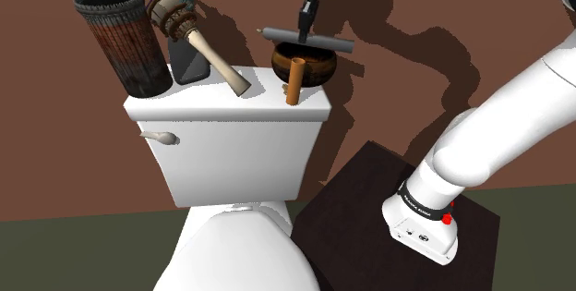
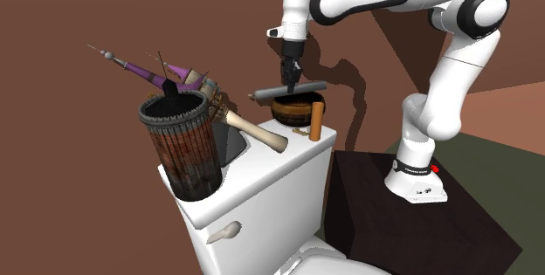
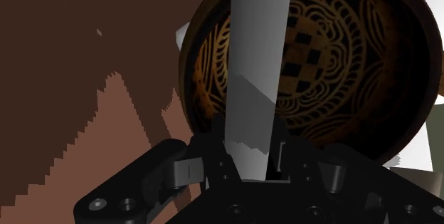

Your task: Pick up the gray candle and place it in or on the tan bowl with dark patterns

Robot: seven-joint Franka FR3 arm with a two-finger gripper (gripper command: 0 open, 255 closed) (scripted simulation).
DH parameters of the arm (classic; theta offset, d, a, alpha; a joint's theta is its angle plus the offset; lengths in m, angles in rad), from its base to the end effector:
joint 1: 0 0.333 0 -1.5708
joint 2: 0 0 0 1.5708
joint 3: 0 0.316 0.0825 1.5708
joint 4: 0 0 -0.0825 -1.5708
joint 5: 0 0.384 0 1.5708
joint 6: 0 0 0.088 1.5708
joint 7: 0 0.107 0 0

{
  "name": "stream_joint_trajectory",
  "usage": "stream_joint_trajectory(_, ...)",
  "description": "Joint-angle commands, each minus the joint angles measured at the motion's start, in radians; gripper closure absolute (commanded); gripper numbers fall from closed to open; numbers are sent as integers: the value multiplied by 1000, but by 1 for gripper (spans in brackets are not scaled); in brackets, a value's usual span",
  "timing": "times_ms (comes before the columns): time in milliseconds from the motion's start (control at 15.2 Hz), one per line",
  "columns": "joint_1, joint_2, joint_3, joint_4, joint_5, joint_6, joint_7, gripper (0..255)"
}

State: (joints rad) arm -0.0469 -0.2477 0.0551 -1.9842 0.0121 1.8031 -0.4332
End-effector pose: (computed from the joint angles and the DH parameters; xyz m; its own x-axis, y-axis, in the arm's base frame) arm 0.4898 0.0075 0.5765 0.9037 0.4240 0.0594 0.4230 -0.9057 0.0292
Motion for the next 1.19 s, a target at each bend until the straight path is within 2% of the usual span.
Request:
stream_joint_trajectory(0,2,3,2,-10,2,-3,0,255)
stream_joint_trajectory(132,2,3,1,-10,2,-3,0,255)
stream_joint_trajectory(198,3,5,3,-8,2,-3,2,0)
stream_joint_trajectory(528,2,3,1,-10,2,-3,0,0)
stream_joint_trajectory(792,2,10,0,125,1,-130,0,0)
stream_joint_trajectory(1122,2,10,0,125,1,-130,0,0)
